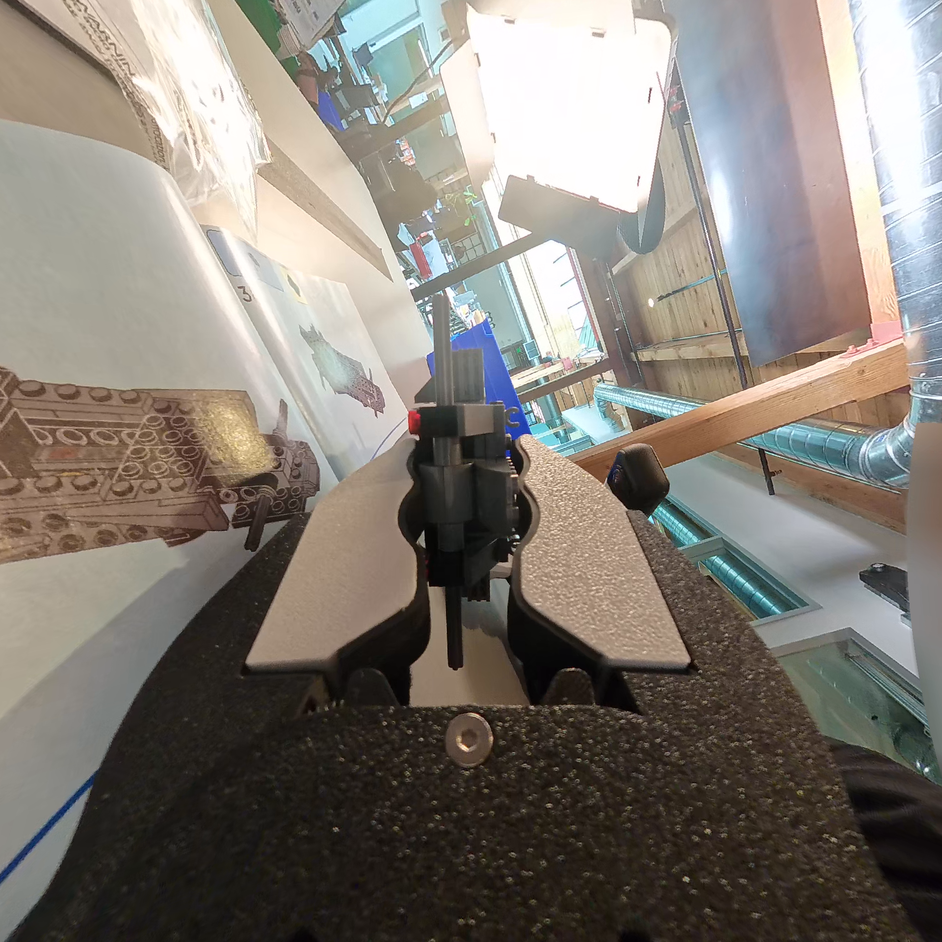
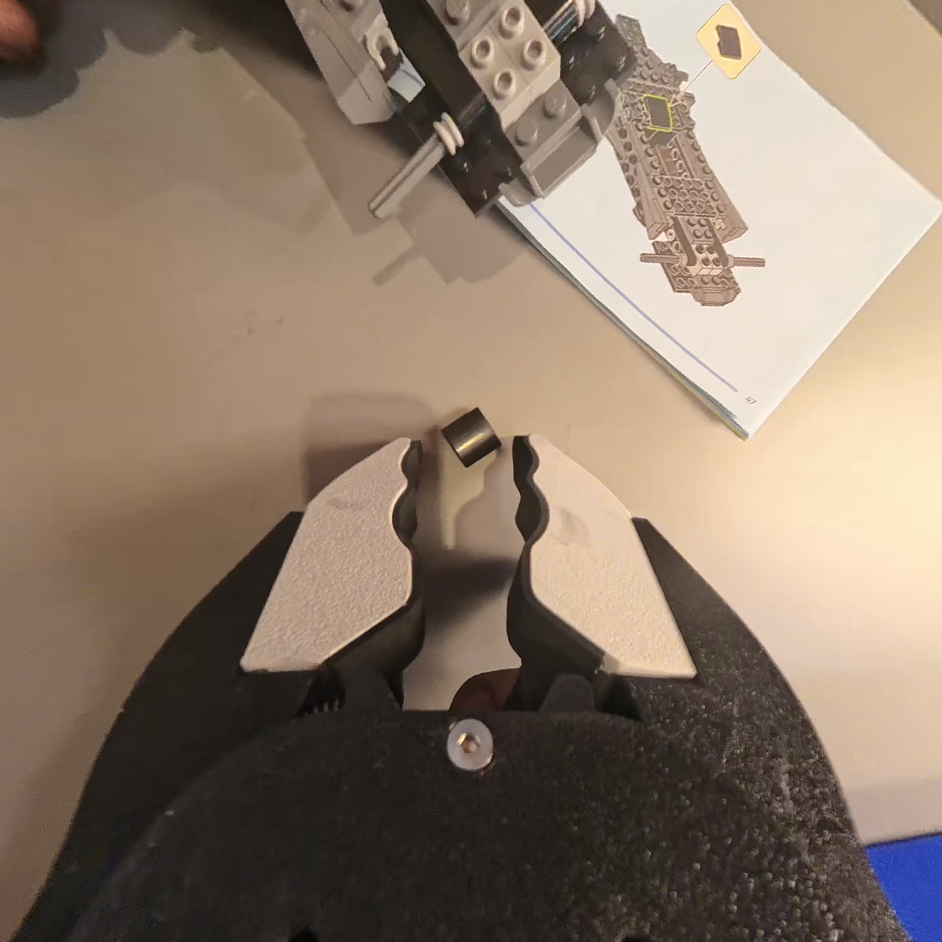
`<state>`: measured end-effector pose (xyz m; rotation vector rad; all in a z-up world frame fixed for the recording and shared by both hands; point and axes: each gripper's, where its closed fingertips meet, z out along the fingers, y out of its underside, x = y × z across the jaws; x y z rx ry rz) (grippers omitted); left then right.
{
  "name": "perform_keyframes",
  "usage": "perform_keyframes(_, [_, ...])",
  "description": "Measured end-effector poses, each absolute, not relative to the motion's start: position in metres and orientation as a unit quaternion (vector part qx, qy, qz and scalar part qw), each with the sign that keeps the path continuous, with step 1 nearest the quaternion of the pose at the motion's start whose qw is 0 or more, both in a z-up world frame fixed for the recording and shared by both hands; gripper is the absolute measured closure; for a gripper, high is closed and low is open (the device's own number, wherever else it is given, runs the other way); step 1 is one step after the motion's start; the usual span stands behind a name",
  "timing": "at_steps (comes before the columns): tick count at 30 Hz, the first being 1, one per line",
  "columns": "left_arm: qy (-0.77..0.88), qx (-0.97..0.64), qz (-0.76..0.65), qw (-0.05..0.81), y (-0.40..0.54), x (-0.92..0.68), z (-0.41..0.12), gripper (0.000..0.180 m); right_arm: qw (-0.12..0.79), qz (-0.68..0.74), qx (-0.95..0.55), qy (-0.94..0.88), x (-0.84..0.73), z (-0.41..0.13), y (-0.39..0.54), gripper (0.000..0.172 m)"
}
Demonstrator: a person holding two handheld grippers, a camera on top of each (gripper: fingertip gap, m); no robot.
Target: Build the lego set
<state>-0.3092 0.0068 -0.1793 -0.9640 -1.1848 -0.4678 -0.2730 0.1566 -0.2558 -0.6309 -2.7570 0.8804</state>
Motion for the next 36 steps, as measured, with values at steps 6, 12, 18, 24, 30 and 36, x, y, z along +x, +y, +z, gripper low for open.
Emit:
perform_keyframes(6, [-0.531, -0.430, -0.211, 0.699, 0.006, -0.309, -0.179, 0.149, 0.059, 0.284, -0.195, -0.937, -0.252, -0.256, 0.147, 0.136])
perform_keyframes(12, [-0.531, -0.430, -0.211, 0.699, 0.006, -0.309, -0.179, 0.149, 0.008, 0.273, -0.135, -0.953, -0.213, -0.255, 0.129, 0.135])
perform_keyframes(18, [-0.532, -0.431, -0.211, 0.698, 0.006, -0.309, -0.179, 0.149, 0.014, 0.274, -0.129, -0.953, -0.216, -0.256, 0.131, 0.134])
perform_keyframes(24, [-0.531, -0.433, -0.209, 0.697, 0.007, -0.309, -0.179, 0.149, 0.016, 0.281, -0.077, -0.957, -0.207, -0.259, 0.120, 0.131])
perform_keyframes(30, [-0.531, -0.433, -0.209, 0.698, 0.007, -0.309, -0.179, 0.149, -0.027, 0.272, -0.065, -0.960, -0.186, -0.257, 0.121, 0.130])
perform_keyframes(36, [-0.531, -0.435, -0.208, 0.697, 0.008, -0.309, -0.180, 0.149, -0.068, 0.272, -0.023, -0.960, -0.158, -0.256, 0.113, 0.131])
